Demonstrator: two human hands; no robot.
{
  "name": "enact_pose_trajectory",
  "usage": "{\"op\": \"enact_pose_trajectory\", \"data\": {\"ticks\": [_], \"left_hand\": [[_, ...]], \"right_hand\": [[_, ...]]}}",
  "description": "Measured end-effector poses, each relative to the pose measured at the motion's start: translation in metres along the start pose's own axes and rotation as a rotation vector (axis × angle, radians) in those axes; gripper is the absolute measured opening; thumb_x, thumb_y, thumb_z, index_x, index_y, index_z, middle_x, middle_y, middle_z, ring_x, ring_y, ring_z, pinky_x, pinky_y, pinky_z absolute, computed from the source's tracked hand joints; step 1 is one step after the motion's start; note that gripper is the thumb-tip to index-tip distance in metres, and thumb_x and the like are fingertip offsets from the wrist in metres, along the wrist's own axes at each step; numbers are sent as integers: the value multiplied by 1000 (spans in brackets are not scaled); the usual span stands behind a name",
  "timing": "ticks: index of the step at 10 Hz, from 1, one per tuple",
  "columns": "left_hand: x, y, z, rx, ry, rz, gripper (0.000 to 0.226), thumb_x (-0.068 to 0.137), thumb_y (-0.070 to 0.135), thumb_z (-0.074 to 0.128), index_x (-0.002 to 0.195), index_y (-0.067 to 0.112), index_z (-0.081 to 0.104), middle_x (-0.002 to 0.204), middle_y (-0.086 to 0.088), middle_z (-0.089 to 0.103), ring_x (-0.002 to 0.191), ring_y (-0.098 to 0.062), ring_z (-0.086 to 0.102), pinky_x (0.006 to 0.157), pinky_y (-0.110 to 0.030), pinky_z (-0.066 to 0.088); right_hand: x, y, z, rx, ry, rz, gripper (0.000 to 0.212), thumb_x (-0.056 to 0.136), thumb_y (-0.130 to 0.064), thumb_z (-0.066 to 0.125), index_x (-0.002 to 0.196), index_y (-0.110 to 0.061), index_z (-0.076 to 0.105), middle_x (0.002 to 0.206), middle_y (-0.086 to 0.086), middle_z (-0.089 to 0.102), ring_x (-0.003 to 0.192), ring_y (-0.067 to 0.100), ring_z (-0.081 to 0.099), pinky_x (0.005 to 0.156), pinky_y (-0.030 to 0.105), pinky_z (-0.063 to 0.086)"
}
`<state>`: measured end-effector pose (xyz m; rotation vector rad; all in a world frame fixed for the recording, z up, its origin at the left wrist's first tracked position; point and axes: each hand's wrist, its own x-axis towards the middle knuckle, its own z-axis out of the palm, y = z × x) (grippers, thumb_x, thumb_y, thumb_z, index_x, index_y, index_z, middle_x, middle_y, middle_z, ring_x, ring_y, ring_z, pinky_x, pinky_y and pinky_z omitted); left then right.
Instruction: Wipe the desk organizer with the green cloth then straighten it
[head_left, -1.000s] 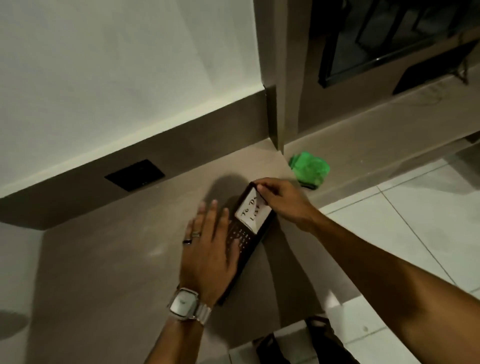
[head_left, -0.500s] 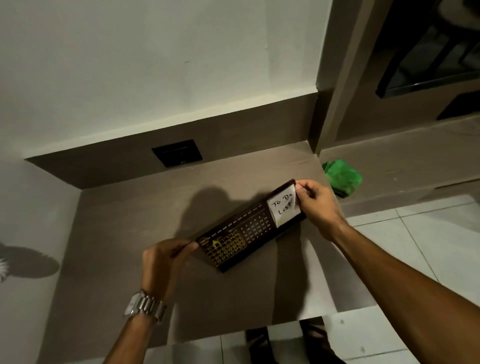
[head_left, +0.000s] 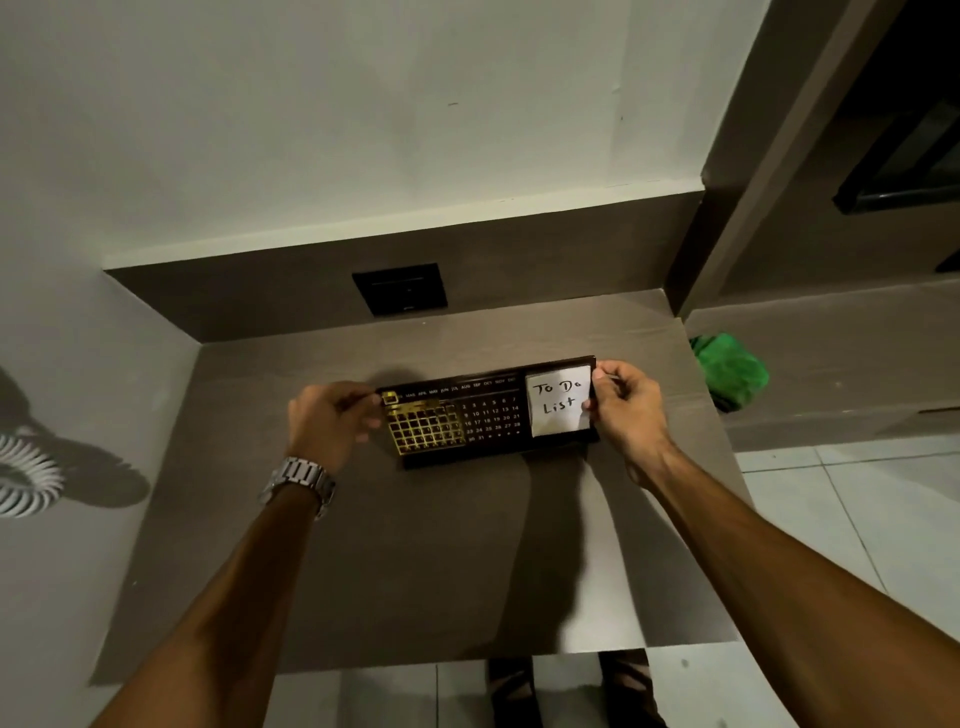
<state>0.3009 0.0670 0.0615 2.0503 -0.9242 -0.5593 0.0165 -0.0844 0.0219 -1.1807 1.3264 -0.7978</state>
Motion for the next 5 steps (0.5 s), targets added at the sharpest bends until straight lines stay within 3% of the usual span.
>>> {"op": "enact_pose_trajectory", "data": {"ticks": [2, 3, 4, 5], "left_hand": [[12, -6, 2, 29, 17, 16, 24, 85, 9, 70, 79, 32, 66, 79, -5, 71, 64, -24, 72, 59, -46, 60], [10, -8, 4, 45, 25, 48, 14, 85, 11, 70, 83, 24, 69, 80, -5, 71, 64, -21, 72, 58, -44, 60], [6, -5, -6, 217, 99, 184, 15, 85, 17, 71, 98, 10, 70, 86, -10, 73, 68, -14, 67, 62, -17, 51], [-4, 1, -24, 361, 201, 328, 34, 86, 21, 71, 112, 0, 65, 98, -17, 71, 83, -23, 68, 72, -14, 46]], "right_hand": [[-4, -4, -2, 55, -30, -11, 19, 101, -11, 50, 92, -17, 65, 84, 5, 70, 64, 8, 62, 54, 22, 54], [-7, -2, -5, 72, -41, 0, 14, 101, -10, 50, 102, -9, 64, 88, 8, 70, 65, 8, 63, 54, 19, 55], [-9, -17, -12, 90, -14, 29, 14, 100, -9, 53, 112, -10, 60, 96, 8, 67, 77, 17, 65, 61, 22, 57], [-19, -53, -38, 71, 97, -94, 19, 98, -13, 57, 116, -11, 62, 102, 8, 67, 83, 19, 63, 68, 25, 53]]}}
